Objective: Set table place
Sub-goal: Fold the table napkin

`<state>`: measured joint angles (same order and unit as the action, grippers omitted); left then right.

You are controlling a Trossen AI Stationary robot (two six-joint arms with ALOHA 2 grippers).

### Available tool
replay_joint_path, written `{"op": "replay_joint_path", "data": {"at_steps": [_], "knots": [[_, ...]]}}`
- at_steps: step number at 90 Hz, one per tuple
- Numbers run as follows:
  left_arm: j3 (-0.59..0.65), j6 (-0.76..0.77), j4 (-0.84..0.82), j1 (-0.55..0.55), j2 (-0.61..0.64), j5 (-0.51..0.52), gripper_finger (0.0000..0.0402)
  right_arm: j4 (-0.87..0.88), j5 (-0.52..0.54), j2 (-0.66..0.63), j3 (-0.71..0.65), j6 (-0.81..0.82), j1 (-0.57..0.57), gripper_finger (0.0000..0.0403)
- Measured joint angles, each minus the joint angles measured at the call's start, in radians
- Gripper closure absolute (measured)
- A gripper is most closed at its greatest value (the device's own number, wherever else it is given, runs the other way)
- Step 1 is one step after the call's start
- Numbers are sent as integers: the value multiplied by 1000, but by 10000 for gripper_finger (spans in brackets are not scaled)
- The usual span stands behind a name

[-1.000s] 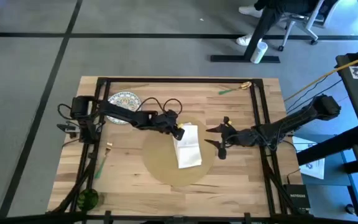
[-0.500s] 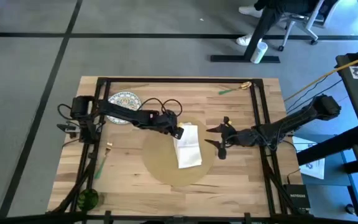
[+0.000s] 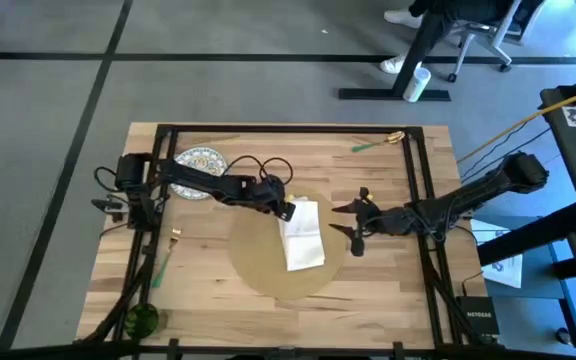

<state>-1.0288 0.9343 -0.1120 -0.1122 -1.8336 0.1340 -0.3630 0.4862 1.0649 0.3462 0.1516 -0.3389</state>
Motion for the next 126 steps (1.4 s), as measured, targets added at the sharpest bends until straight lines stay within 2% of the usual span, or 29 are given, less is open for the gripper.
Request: {"op": "replay_joint_path", "data": {"at_steps": [33, 60, 93, 126], "knots": [[8, -52, 98, -17, -1, -14, 292, 0, 0, 0, 0, 0, 0, 207], [8, -47, 34, -21, -2, -19, 292, 0, 0, 0, 0, 0, 0, 208], [3, -16, 166, -21, -97, -84, 293, 1, 0, 0, 0, 0, 0, 207], [-12, -28, 160, -21, -98, -86, 293, 16, 0, 0, 0, 3, 0, 207]]}}
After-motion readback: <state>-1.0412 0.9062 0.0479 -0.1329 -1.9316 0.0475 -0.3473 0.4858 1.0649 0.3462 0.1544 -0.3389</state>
